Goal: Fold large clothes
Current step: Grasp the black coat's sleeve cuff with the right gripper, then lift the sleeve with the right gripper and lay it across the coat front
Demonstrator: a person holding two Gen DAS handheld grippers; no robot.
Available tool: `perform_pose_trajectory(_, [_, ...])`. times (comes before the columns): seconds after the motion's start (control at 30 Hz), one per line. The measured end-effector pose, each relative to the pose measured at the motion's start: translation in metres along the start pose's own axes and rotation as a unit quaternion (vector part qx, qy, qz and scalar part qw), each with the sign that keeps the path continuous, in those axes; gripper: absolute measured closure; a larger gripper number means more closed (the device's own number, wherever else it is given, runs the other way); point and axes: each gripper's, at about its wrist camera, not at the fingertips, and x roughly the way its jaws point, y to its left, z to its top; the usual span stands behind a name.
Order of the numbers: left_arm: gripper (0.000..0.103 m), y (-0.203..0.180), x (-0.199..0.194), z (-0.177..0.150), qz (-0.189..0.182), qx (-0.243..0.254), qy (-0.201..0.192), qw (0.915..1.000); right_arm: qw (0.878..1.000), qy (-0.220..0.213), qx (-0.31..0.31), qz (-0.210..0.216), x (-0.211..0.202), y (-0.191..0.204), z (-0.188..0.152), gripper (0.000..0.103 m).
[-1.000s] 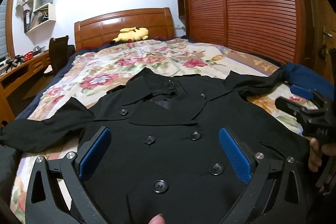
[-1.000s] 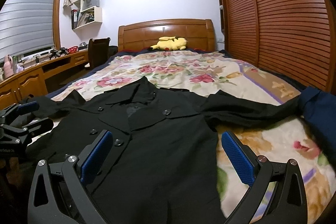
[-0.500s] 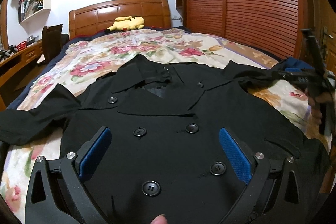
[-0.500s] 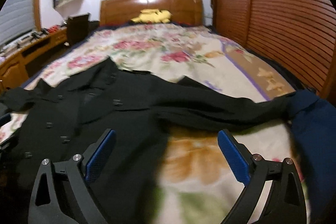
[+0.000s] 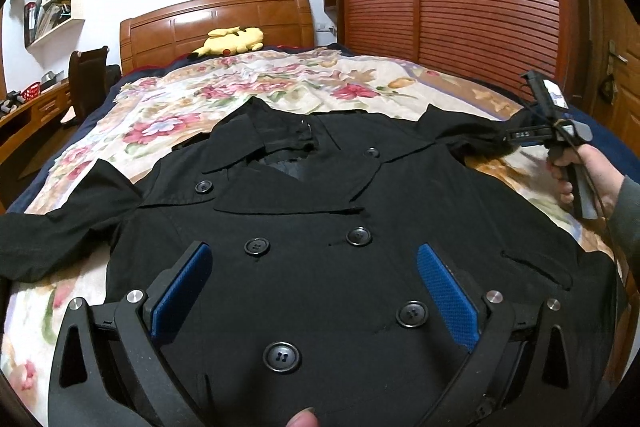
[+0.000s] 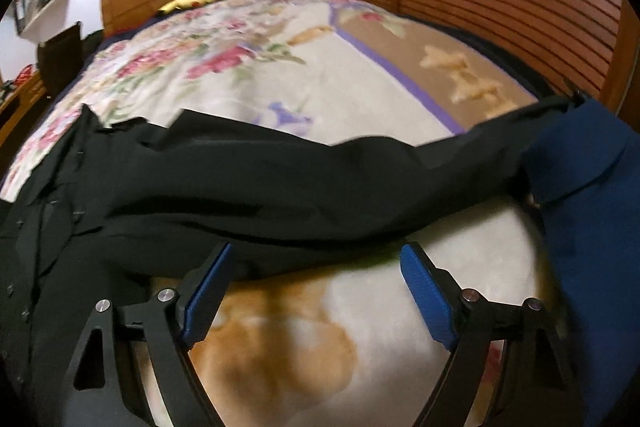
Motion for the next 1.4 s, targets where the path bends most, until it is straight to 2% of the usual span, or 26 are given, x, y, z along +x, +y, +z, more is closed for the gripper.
perform_pose_trajectory(0.07, [0.0,0.0,-0.001,-0.001,-0.002,0.001,0.0,1.0,1.0,0.01,0.014,-0.013,0.006,-0.001,0.003,0.018])
perform_pose_trajectory(0.17, [0.0,0.003,-0.001,-0.002,-0.004,0.001,0.001,1.0,0.999,0.014,0.039,-0.004,0.005,0.0,0.006,0.018])
perform_pose_trajectory(0.2, [0.0,0.004,-0.001,-0.002,-0.005,0.001,0.002,1.0,0.999,0.014,0.045,0.0,0.005,0.002,0.007,0.023])
perform_pose_trajectory(0.27, [0.0,0.006,0.0,-0.003,-0.006,-0.002,0.004,1.0,0.999,0.013,0.041,-0.001,0.006,0.007,0.009,0.04])
perform_pose_trajectory(0.33, [0.0,0.008,0.001,-0.003,-0.007,-0.005,0.005,1.0,1.0,0.011,0.017,-0.019,0.004,0.019,0.012,0.076])
perform_pose_trajectory(0.37, [0.0,0.009,0.001,-0.003,-0.007,-0.006,0.005,0.9999,0.999,0.009,0.003,-0.031,0.001,0.027,0.014,0.081])
perform_pose_trajectory(0.4, [0.0,0.01,0.001,-0.003,-0.008,-0.007,0.005,0.9999,0.999,0.005,-0.008,-0.039,-0.002,0.033,0.016,0.091])
perform_pose_trajectory(0.43, [0.0,0.011,0.001,-0.003,-0.008,-0.007,0.005,0.9999,0.999,-0.001,-0.021,-0.044,-0.007,0.041,0.018,0.096])
perform_pose_trajectory(0.53, [0.0,0.012,0.0,-0.005,-0.008,-0.008,0.005,0.9999,0.996,-0.037,-0.054,-0.057,-0.033,0.06,0.02,0.098])
perform_pose_trajectory(0.63, [0.0,0.014,0.0,-0.005,-0.007,-0.009,0.005,0.9999,0.992,-0.083,-0.077,-0.051,-0.069,0.086,0.028,0.099])
perform_pose_trajectory(0.77, [0.0,0.014,-0.001,-0.005,-0.006,-0.008,0.004,0.9999,0.983,-0.142,-0.114,-0.007,-0.124,0.13,0.026,0.099])
perform_pose_trajectory(0.87, [0.0,0.017,-0.002,-0.006,-0.004,-0.009,0.003,0.9999,0.974,-0.16,-0.153,0.046,-0.15,0.174,0.016,0.099])
perform_pose_trajectory(1.0, [0.0,0.02,-0.003,-0.006,-0.002,-0.012,0.001,0.9999,0.963,-0.144,-0.2,0.109,-0.165,0.236,-0.011,0.099])
perform_pose_trajectory(1.13, [0.0,0.022,-0.006,-0.007,-0.001,-0.013,0.0,0.9999,0.959,-0.099,-0.224,0.14,-0.17,0.258,-0.045,0.099])
perform_pose_trajectory(1.27, [0.0,0.026,-0.009,-0.008,-0.002,-0.017,-0.002,0.9999,0.958,-0.056,-0.239,0.145,-0.175,0.267,-0.062,0.097])
perform_pose_trajectory(1.37, [0.0,0.028,-0.01,-0.008,-0.004,-0.019,-0.002,0.9998,0.954,-0.054,-0.255,0.148,-0.192,0.265,-0.062,0.079])
perform_pose_trajectory(1.4, [0.0,0.029,-0.01,-0.008,-0.005,-0.019,-0.003,0.9998,0.953,-0.062,-0.256,0.153,-0.193,0.254,-0.052,0.064])
